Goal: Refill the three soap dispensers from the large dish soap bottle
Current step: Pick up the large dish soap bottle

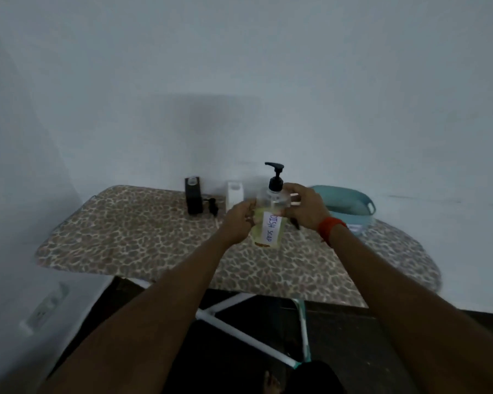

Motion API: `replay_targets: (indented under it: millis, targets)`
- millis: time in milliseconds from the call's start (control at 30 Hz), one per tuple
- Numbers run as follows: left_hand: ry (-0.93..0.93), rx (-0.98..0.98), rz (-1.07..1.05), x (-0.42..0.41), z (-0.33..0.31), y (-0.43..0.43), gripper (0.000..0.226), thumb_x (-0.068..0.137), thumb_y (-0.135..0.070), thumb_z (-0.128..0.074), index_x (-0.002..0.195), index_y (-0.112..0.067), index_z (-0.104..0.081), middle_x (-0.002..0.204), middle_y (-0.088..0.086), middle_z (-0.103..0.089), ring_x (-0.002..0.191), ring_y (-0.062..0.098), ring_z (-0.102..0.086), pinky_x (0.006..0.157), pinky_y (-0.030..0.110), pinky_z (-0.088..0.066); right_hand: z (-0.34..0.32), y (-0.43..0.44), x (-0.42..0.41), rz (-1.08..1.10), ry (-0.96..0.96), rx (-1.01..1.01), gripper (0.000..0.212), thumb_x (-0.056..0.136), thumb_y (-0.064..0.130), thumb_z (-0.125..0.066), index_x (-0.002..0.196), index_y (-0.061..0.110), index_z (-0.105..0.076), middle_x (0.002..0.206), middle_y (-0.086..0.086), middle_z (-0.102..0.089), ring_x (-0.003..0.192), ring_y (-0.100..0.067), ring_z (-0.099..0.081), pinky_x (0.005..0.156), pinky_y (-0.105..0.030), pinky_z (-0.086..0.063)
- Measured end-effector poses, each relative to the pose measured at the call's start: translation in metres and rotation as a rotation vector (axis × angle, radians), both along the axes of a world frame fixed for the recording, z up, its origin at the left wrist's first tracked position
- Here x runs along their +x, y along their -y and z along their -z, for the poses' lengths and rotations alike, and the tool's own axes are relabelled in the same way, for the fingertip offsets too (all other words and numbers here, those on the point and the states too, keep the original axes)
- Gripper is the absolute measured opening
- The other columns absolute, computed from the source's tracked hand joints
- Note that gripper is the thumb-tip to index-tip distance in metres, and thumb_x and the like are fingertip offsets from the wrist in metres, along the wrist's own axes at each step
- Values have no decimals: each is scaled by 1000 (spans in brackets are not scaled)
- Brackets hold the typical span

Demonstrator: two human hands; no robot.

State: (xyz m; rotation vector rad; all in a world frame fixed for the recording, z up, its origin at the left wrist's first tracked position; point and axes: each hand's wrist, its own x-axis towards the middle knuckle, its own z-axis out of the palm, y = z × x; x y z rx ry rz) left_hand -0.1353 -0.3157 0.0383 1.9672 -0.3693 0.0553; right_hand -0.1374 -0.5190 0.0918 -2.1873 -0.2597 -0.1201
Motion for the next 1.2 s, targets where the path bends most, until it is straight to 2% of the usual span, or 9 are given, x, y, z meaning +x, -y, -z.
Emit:
replay_targets:
  millis: [67,167,333,467,600,933,1000,1133,1200]
  targets:
    - [-1,-35,35,-2,11,32,43,93,14,-57,134,2,-56,131,16,-63,120,31,-61,95,28,-53,9,30,-10,57,2,-2,71,72,2,-89,136,5,-58,126,-9,-64,107,-27,-63,66,-1,-46]
    - [-11,-93,99,-4,21,71,44,95,14,-53,137,0,-53,128,9,-62,115,23,-59,84,8,-50,18,64,-17,102,2,-23,76,70,5,-90,138,6,-57,130,-8,-64,114,-25,-62,68,0,-43]
    - [-19,-62,124,6,35,116,49,96,18,-45,142,1,-48,139,20,-57,121,24,-55,85,9,-48,34,104,-20,164,-28,-11,80,72,8,-89,143,5,-52,139,-9,-60,123,-25,-59,99,-35,-51]
    - [-37,-33,107,15,47,129,52,95,19,-46,144,3,-46,142,22,-55,128,31,-53,93,17,-44,45,115,-11,157,-51,9,79,72,4,-89,142,5,-54,137,-9,-62,123,-26,-60,94,-30,-55]
    - [-22,-12,109,21,59,128,51,94,15,-53,143,1,-49,140,19,-58,127,30,-55,97,25,-44,56,114,-2,169,-54,14,79,71,5,-89,142,5,-53,136,-8,-61,121,-24,-59,78,-5,-47]
    - [-34,30,122,28,60,130,59,96,15,-50,150,-2,-38,150,12,-46,138,31,-46,103,20,-44,58,117,4,156,-98,23,89,77,11,-87,152,8,-40,148,-11,-51,130,-29,-54,104,-47,-50]
    - [-25,24,102,25,55,123,60,96,4,-60,151,-2,-37,151,11,-46,138,28,-45,109,29,-45,59,117,1,198,-58,24,89,80,20,-86,153,11,-37,146,-10,-51,125,-26,-55,102,-42,-51]
    - [27,75,-1,19,51,86,54,96,-2,-63,146,-2,-44,142,17,-56,129,28,-55,105,32,-45,61,104,-20,426,287,83,57,88,46,-73,135,20,-54,120,0,-60,92,-2,-56,75,-5,-42]
    - [44,92,-85,15,47,58,47,96,-2,-61,142,-3,-51,134,17,-61,121,29,-60,101,30,-47,57,88,-29,452,466,81,43,92,52,-67,123,25,-57,108,4,-58,85,-1,-52,71,-7,-40]
